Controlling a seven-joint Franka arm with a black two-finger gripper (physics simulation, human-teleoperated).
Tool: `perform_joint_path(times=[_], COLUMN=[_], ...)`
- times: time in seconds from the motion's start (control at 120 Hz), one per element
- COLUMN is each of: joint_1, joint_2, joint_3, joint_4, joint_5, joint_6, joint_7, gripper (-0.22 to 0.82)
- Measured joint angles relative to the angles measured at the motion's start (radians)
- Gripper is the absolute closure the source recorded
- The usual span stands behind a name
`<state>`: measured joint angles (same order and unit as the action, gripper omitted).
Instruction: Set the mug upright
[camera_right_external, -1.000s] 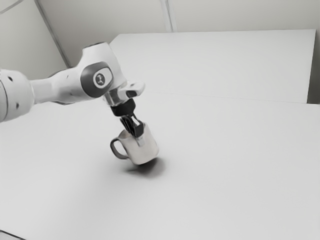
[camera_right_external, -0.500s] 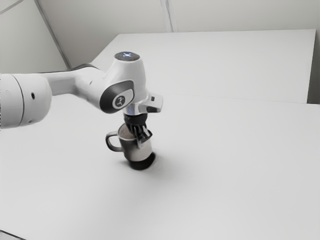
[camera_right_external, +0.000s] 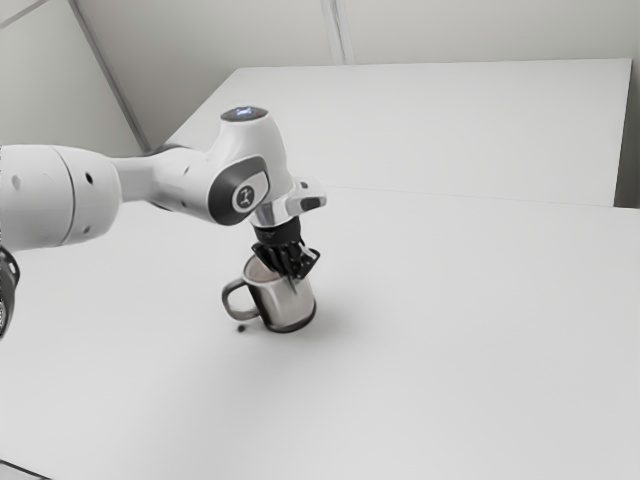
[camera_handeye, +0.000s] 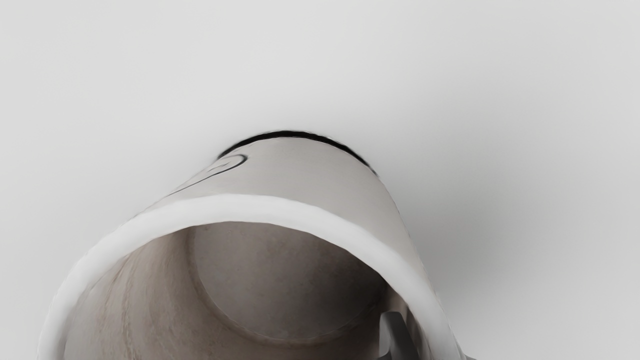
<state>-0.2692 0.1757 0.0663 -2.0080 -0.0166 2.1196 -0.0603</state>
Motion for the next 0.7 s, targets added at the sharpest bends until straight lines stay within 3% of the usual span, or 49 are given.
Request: perform_joint_path(times=[0.158,0.317,0.408,0.567,0.7], joint_1=[0.004,0.004,0.004,0.006,0.061], joint_2=[0.011,-0.005,-0.053,-0.103,-0.086], joint_3=[0.001,-0.003,-0.011,-0.014,-0.007], joint_4=[-0.003,-0.002,-0.002,0.018,0.200], joint_5=[-0.012,-0.021,-0.022,-0.021,-0.020], joint_6=[0.012,0.015,0.012,-0.001,-0.091], joint_7=[-0.040,-0.062,-0.073,-0.081,-0.039], gripper=[0.75,0.42,0.28,0.14,0.09])
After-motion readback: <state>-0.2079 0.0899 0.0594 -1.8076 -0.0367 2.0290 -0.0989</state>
